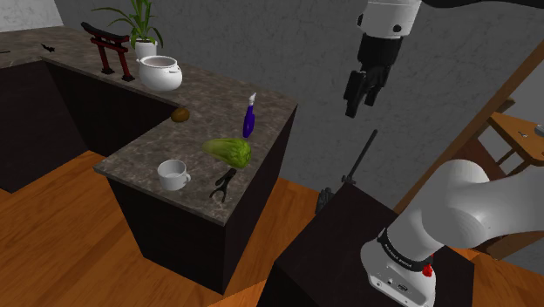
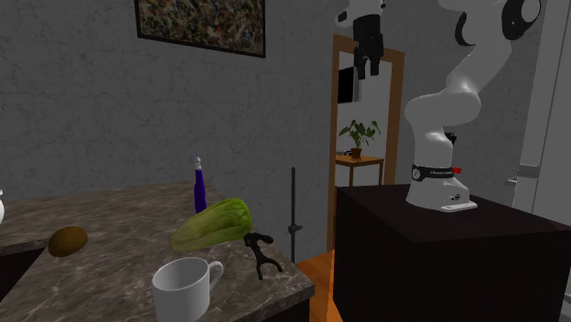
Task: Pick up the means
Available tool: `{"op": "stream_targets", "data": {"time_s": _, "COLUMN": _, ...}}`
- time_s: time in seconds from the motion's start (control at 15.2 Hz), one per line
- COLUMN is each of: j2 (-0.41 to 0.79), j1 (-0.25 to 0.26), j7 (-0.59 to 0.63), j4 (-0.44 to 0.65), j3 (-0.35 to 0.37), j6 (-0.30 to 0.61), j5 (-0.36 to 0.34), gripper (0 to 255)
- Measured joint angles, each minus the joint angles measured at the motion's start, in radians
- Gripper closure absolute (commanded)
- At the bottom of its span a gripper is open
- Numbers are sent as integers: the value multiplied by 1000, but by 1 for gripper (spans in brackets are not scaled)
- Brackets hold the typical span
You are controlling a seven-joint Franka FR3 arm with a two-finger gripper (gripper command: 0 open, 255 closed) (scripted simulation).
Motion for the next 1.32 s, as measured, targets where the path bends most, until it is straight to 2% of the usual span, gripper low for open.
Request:
{"op": "stream_targets", "data": {"time_s": 0.2, "j2": 20, "j1": -6, "j7": 35, "j4": -17, "j3": 13, "j6": 35, "j5": 17, "gripper": 0}}
{"op": "stream_targets", "data": {"time_s": 0.66, "j2": 172, "j1": -35, "j7": 231, "j4": -81, "j3": 91, "j6": 251, "j5": 103, "gripper": 0}}
{"op": "stream_targets", "data": {"time_s": 1.32, "j2": 498, "j1": -80, "j7": 489, "j4": -75, "j3": 178, "j6": 584, "j5": 168, "gripper": 0}}
